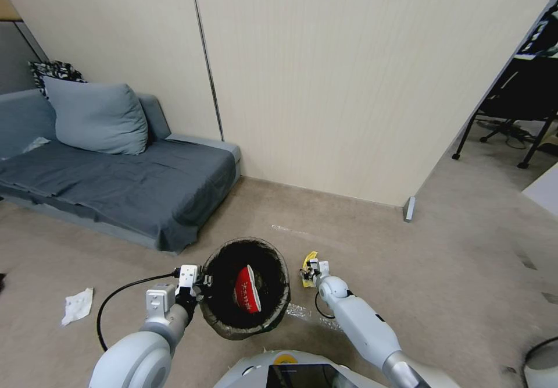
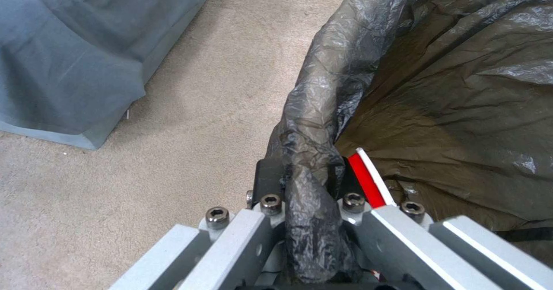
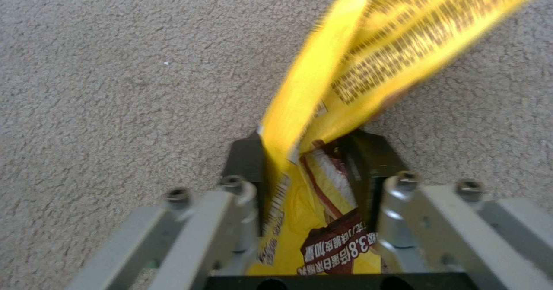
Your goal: Pick up the trash bin, then pick up the garbage from the floor and place it into the trash bin.
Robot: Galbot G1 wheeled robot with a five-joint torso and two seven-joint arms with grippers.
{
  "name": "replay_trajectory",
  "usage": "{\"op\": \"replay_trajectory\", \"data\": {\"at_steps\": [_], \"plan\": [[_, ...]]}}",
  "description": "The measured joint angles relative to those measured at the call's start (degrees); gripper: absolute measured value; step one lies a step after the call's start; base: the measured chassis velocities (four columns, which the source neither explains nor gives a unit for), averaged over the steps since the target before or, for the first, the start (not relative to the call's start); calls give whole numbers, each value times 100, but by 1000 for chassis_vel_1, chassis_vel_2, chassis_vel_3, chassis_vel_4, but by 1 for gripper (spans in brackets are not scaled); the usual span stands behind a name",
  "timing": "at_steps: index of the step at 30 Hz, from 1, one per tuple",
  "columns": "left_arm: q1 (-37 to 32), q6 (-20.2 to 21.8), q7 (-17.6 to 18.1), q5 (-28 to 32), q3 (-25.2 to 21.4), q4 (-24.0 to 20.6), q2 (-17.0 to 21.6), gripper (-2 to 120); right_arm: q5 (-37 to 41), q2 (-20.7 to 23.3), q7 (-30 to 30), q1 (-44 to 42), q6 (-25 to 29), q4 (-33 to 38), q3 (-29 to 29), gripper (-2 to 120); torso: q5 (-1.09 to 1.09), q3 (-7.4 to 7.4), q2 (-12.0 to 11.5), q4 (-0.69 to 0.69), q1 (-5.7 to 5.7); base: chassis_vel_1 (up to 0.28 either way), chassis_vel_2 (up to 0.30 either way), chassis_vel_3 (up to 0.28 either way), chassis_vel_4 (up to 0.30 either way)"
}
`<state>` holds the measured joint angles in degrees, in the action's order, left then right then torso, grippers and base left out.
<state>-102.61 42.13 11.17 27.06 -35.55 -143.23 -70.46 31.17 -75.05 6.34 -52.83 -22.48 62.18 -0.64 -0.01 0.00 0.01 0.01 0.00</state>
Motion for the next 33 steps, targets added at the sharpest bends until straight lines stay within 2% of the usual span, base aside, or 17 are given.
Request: {"op": "replay_trajectory", "data": {"at_steps": [1, 2, 5, 7, 12, 18, 22, 23, 25, 26, 27, 29, 30, 31, 33], "plan": [[0, 0, 0, -1, 1, 0, -2, 2, 1, -1, -19, -10, 7, 3, -1, 21, 7, 0, 0, 3, 0, 0, 0, 0, 0], [0, 0, 0, -1, 1, 0, -2, 2, 1, -1, -19, -10, 7, 3, -1, 21, 7, 0, 0, 3, 0, 0, 0, 0, 0], [-2, 0, 2, -5, 1, 0, -4, 2, -22, 8, -35, -42, 37, 8, -14, 5, 7, 0, 0, 3, 0, 0, 0, 0, 0], [-1, 0, 2, -5, 0, 0, -5, 2, -27, 15, -40, -59, 42, 33, -22, 0, 7, 1, -1, 4, 1, 0, 0, 0, 0], [5, 0, 4, -5, -1, 0, -6, 2, -29, 65, -49, -89, 48, 154, -67, 0, 6, 1, -1, 3, 1, 0, 0, 0, 0], [9, 0, 3, -5, 0, 0, -14, 2, -124, 270, -42, -221, 164, 662, -300, 0, 5, 1, -1, -2, 0, 0, 0, 0, 0], [-13, 0, 4, -9, -6, 0, -22, 2, -236, 816, -39, -484, 290, 1824, -630, 0, 4, 1, -1, 0, 1, 0, 0, 0, 0], [-13, 0, 4, -9, -6, 0, -22, 2, -236, 816, -39, -484, 290, 1824, -630, 0, 4, 1, -1, 0, 1, 0, 0, 0, 0], [-33, 0, 4, -17, -10, 0, -25, 2, -208, 1280, -39, -612, 311, 2438, -808, 0, 1, 1, -1, -1, 0, 0, 0, 0, 0], [-33, 0, 4, -17, -10, 0, -25, 2, -208, 1280, -39, -612, 311, 2438, -808, 0, 1, 1, -1, -1, 0, 0, 0, 0, 0], [-40, 0, 5, -22, -9, 0, -32, 2, -138, 1498, -30, -685, 310, 2820, -897, 0, -2, 1, -1, -5, 1, 0, 0, 0, 0], [-49, 0, 3, -32, -3, 0, -49, 2, 69, 1814, 16, -804, 256, 3562, -1033, 0, 5, 1, -1, -2, 0, 0, 0, 0, 0], [-57, 0, 4, -39, 1, 0, -56, 2, 219, 1956, 70, -861, 197, 3959, -1118, 0, -1, 1, -1, -1, 1, 0, 0, 0, 0], [-57, 0, 4, -39, 1, 0, -56, 2, 219, 1956, 70, -861, 197, 3959, -1118, 0, -1, 1, -1, -1, 1, 0, 0, 0, 0], [-79, 0, 4, -45, 6, 0, -57, 2, 554, 2183, 176, -924, 74, 4566, -1251, 0, 5, 1, -1, 1, 0, 0, 0, 0, 0]]}}
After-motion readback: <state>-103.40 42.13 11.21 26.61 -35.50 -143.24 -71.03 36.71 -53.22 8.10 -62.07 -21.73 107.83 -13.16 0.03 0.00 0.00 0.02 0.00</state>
